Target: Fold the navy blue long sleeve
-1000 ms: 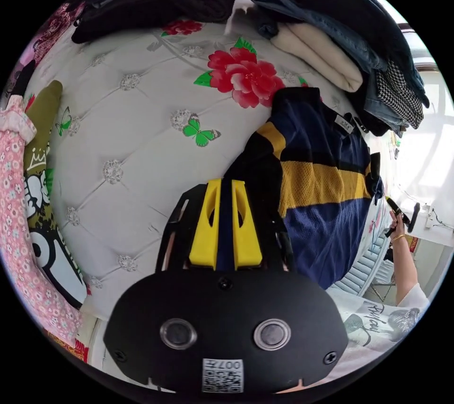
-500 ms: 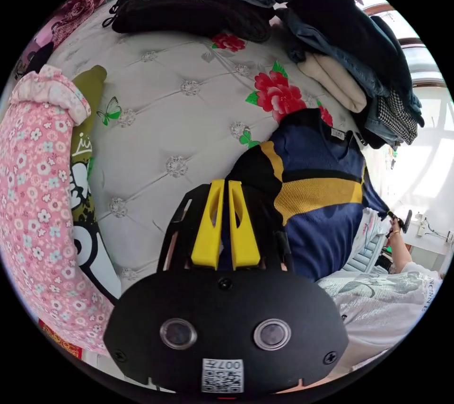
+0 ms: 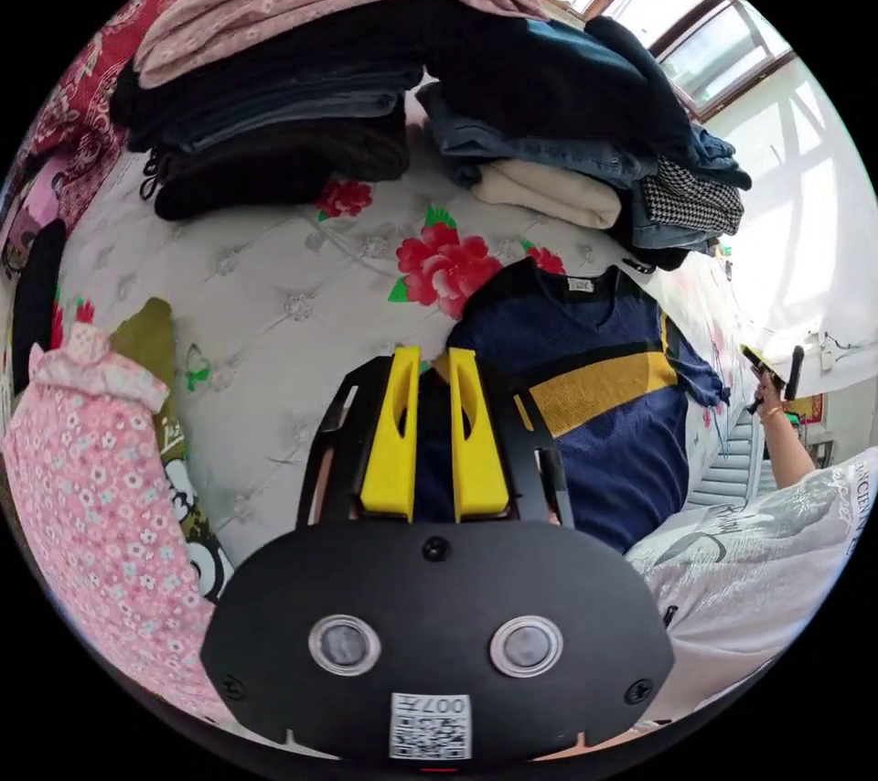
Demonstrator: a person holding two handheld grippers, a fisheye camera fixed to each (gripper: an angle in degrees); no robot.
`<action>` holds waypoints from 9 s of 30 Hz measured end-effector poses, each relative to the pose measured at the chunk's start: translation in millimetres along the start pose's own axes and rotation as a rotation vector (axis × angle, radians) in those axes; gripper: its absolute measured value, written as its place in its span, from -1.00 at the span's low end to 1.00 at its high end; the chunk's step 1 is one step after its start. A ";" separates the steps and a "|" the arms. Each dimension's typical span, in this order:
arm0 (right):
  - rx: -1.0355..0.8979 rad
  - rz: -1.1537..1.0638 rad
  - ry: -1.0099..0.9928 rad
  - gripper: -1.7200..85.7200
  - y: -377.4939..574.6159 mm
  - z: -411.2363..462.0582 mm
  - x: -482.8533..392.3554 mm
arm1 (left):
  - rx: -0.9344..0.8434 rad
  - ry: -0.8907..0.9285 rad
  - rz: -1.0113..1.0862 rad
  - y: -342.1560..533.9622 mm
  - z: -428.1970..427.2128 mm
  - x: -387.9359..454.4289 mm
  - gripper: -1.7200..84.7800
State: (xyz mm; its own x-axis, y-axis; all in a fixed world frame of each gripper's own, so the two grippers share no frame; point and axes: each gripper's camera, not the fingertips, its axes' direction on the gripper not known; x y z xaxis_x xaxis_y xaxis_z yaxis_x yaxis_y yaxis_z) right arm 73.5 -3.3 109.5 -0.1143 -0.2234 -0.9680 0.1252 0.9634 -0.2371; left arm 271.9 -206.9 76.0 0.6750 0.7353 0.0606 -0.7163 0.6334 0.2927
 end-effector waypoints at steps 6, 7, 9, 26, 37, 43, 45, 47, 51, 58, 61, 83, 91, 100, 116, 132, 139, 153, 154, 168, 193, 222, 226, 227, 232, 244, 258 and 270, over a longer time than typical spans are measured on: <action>-0.032 -0.381 -0.286 -0.94 -42.8 47.2 -175.7 | -0.050 -0.004 0.055 -46.5 74.2 34.2 -0.86; -0.046 -0.431 -0.329 -0.94 -48.8 55.0 -199.3 | -0.065 -0.019 0.058 -49.6 85.1 35.3 -0.87; -0.092 -0.488 -0.366 -0.95 -54.6 70.5 -226.5 | -0.112 -0.037 0.028 -52.0 100.4 29.7 -0.95; -0.062 -0.361 -0.398 -0.97 5.5 30.9 -197.0 | 0.105 -0.092 -0.316 210.1 -83.1 -30.1 -0.80; -0.135 -0.479 -0.508 -0.97 105.9 -33.7 -213.6 | -0.145 -0.307 -0.268 367.0 -85.8 15.5 -0.66; -0.028 -0.517 -0.500 -0.96 141.6 -84.1 -207.8 | -0.133 -0.238 -0.139 363.1 -115.7 4.8 -0.91; -0.030 -0.514 -0.491 -0.96 154.5 -92.8 -202.8 | 0.014 -0.163 -0.243 352.9 -154.3 -15.9 -0.92; -0.024 -0.511 -0.488 -0.96 173.1 -105.8 -195.3 | 0.322 -0.042 -0.311 336.3 -229.6 -34.5 -0.93; -0.012 -0.473 -0.465 -0.96 199.5 -120.7 -182.6 | 0.692 0.031 -0.312 317.8 -334.8 -50.0 -0.94; -0.032 -0.306 -0.432 -0.97 245.0 -131.9 -155.0 | 0.865 0.156 -0.261 280.8 -375.4 -45.4 -0.94; -0.047 -0.242 -0.425 -0.97 261.9 -134.5 -143.5 | 0.781 0.212 -0.165 250.8 -348.1 -1.0 -0.94; -0.092 -0.041 -0.483 -0.89 298.8 -92.9 -31.5 | -0.073 0.078 0.720 328.1 -111.0 432.7 -0.75; -0.103 -0.490 -0.475 -0.86 272.0 -77.0 -152.4 | -0.128 -0.107 0.672 268.9 -43.6 418.8 -0.76; -0.113 -0.445 -0.437 -0.95 247.2 -71.4 -140.7 | -0.250 -0.210 0.618 226.8 42.3 376.3 -0.94; -0.152 -0.140 -0.702 -0.96 273.2 -67.0 -35.8 | -0.094 0.049 -0.033 269.8 -17.8 98.1 -0.98; -0.106 -0.524 -0.697 -0.90 55.5 -29.9 -267.4 | 0.027 0.163 -0.062 273.8 -8.4 19.1 -0.82; -0.256 -0.704 -0.537 -0.91 8.0 30.6 -420.0 | -0.040 0.165 -0.028 263.3 21.0 -4.1 -0.88; -0.099 -0.915 -0.587 -0.90 -90.1 -12.3 -543.9 | 0.117 0.332 -0.241 260.0 17.5 -99.5 -0.98; -0.164 -0.918 -0.533 -0.88 -88.9 -1.0 -553.5 | 0.082 0.318 -0.269 259.3 24.7 -104.2 -0.98; -0.232 -0.613 -0.489 -0.86 54.4 -29.5 -284.3 | 0.064 0.235 -0.181 283.2 4.2 -66.2 -0.87; 0.305 -0.500 -0.497 -0.95 224.8 -203.2 -133.8 | -0.325 -0.117 0.104 315.4 60.9 132.1 -0.97; -0.193 -0.778 -0.403 -0.94 225.2 -113.8 -133.6 | -0.239 -0.196 0.137 217.2 90.0 165.8 -0.95; -0.457 -0.740 -0.387 -0.89 258.4 -60.6 -132.3 | -0.249 -0.153 0.123 221.3 81.3 160.9 -0.95; -0.481 -0.723 -0.411 -0.87 259.0 -57.1 -130.0 | -0.233 -0.150 0.134 221.8 73.0 160.1 -0.95; -0.310 -0.458 -0.493 -0.83 218.3 -70.4 -93.2 | -0.097 -0.102 0.169 202.0 30.4 154.7 -0.90; -0.405 -0.427 -0.336 -0.92 211.7 -3.7 -99.5 | -0.165 -0.102 0.361 42.2 100.7 197.2 -0.83; -0.328 -0.192 -0.338 -0.97 213.0 1.8 -24.2 | 0.031 -0.058 0.187 43.4 77.9 155.6 -0.98; -0.237 -0.143 -0.428 -0.93 236.1 5.1 22.4 | 0.042 -0.022 0.141 109.5 29.6 137.8 -0.96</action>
State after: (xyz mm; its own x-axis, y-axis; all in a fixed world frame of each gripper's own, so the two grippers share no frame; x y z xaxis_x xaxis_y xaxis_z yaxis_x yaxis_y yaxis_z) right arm 105.5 218.4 31.3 0.3068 -0.3480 -0.8859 -0.0953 0.9149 -0.3924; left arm 291.7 -43.4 144.7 0.5722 0.8105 0.1249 -0.7967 0.5133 0.3190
